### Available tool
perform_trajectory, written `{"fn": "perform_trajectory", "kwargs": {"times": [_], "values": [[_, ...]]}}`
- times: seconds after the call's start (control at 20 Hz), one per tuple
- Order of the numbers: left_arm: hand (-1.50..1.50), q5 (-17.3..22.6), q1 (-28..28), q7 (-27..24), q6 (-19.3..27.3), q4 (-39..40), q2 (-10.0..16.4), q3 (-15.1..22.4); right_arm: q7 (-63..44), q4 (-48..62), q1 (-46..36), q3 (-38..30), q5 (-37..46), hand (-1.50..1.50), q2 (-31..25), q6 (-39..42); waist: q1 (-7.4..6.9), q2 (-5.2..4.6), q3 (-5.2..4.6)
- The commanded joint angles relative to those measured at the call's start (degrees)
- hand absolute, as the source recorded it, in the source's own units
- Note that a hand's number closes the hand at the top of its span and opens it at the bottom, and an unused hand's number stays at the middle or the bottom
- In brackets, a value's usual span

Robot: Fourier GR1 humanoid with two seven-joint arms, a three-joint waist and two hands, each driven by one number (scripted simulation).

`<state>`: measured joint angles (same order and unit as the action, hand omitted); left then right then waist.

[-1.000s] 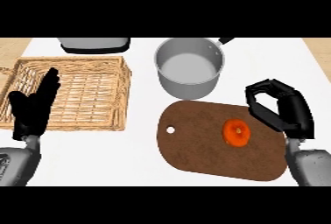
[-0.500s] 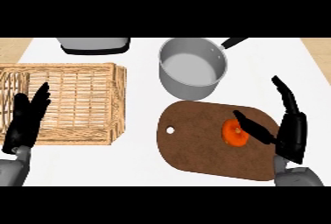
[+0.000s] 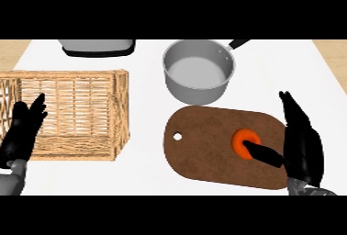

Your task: Pick the squash from the cutting board and place it in the pot

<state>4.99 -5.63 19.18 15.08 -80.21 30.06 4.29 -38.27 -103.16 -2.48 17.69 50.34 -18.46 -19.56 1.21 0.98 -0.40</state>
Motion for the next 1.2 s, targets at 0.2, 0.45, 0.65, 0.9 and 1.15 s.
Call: {"fn": "perform_trajectory", "kwargs": {"times": [0.2, 0.45, 0.65, 0.9, 1.15], "values": [[0.00, -1.29, 0.06, 1.86, -0.15, -0.15, 0.09, 1.01, -27.02, -10.18, -3.66, 8.87, 0.34, -1.50, 3.31, 29.83, -1.13, -0.60, -0.05], [0.00, -1.68, -2.49, 2.27, 0.68, 0.53, -2.11, 1.17, -38.38, -13.11, -10.29, 6.71, -5.51, -1.50, 7.78, 42.45, -0.93, -0.91, 0.19], [0.00, -1.68, 0.43, 2.88, -0.20, -2.21, -1.19, 1.02, -42.02, -12.14, -11.15, 4.76, -4.22, -1.50, 9.37, 43.50, -1.49, -0.76, 0.26], [0.00, -3.43, 0.09, 2.95, 1.09, -1.79, -2.59, 1.16, -40.54, -10.89, -8.53, 5.31, -1.20, -1.50, 12.00, 41.65, -1.22, -0.82, 0.33], [0.00, -1.26, 1.19, 1.54, -2.45, -1.68, -0.65, -1.34, -37.82, -10.04, -7.22, 1.21, -2.34, -1.50, 12.10, 44.85, -1.35, -0.86, 0.34]]}}
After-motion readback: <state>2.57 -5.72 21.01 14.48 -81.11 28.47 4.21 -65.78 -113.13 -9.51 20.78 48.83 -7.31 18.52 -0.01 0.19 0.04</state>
